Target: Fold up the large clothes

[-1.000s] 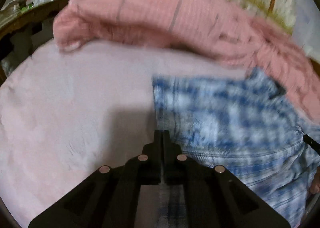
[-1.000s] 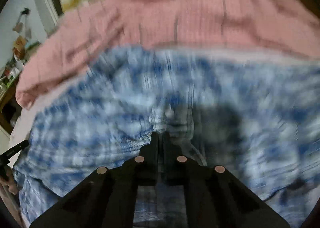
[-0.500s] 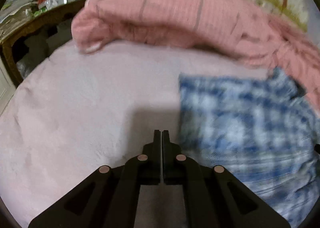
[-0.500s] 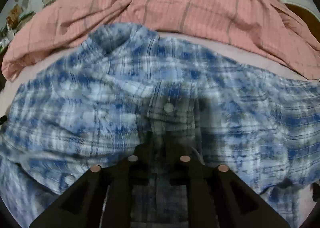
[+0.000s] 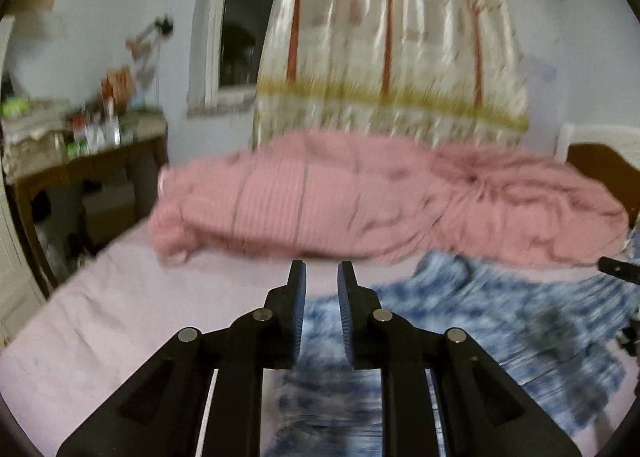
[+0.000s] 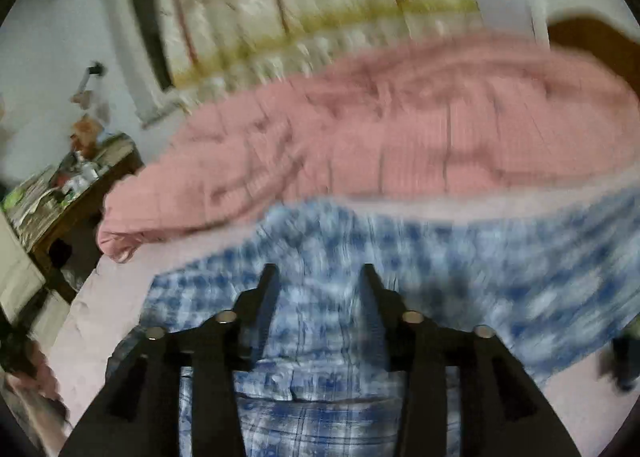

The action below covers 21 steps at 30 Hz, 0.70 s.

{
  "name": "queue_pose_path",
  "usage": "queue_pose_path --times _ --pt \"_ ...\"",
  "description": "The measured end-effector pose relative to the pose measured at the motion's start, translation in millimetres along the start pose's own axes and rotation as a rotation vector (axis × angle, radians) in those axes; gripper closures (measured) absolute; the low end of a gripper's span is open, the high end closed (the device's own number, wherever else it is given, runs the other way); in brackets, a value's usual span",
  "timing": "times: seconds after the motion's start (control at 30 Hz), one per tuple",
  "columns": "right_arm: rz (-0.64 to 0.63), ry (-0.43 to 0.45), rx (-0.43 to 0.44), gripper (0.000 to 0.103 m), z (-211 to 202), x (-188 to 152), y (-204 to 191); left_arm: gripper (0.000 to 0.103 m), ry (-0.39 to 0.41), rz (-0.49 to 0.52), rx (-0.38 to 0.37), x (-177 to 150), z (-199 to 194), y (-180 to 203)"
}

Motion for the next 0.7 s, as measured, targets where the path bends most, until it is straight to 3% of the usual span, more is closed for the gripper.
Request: queue_pose_path --times 0.07,0.13,0.2,0.3,0.4,0.5,0.63,0.7 --pt "0.013 0.046 0.014 0.051 -16.0 11.4 7.8 0.088 0.037 -0.013 -0.053 17.1 -18.7 27.1" --pt "0.082 0.037 0.048 0.051 -24.4 15.3 24.8 0.088 0.047 -0.008 -0.073 32.6 -21.5 51.8" --pt "0.109 0.045 0.022 0.051 -30.2 16.4 43.2 0.088 0.048 0.033 -0.072 44.1 -24.0 78.7" --pt "0.137 0.052 -0.038 0.051 -28.5 17.3 76.1 0.084 0.051 0.012 -0.123 49.1 -29.5 109.7" --pt "0.215 0.019 -0.018 0.051 -18.0 14.4 96.9 0.071 0.063 -0.025 -0.143 32.9 -34.5 112.5" --pt "0.234 0.015 -0.039 0.051 -15.0 11.8 111.7 0.069 0.069 -0.015 -0.095 11.6 -28.9 102.6" --pt "0.236 0.036 -0.172 0.051 -20.6 14.1 139.7 0.064 0.029 -0.014 -0.084 0.7 -3.2 94.6" --pt "0.263 0.039 -0.258 0.051 -31.9 17.7 162.8 0.050 0.001 -0.002 -0.103 -7.9 7.9 95.3"
Point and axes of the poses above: each gripper's, at about its wrist camera, not at the fingertips, and z roughly the way its jaws point, y to its right, x to its top, the point moved 10 cm from there along z, roughly the way its jaws point, and after that the axes turned 7 degrees about -x, right-handed, at the moved point
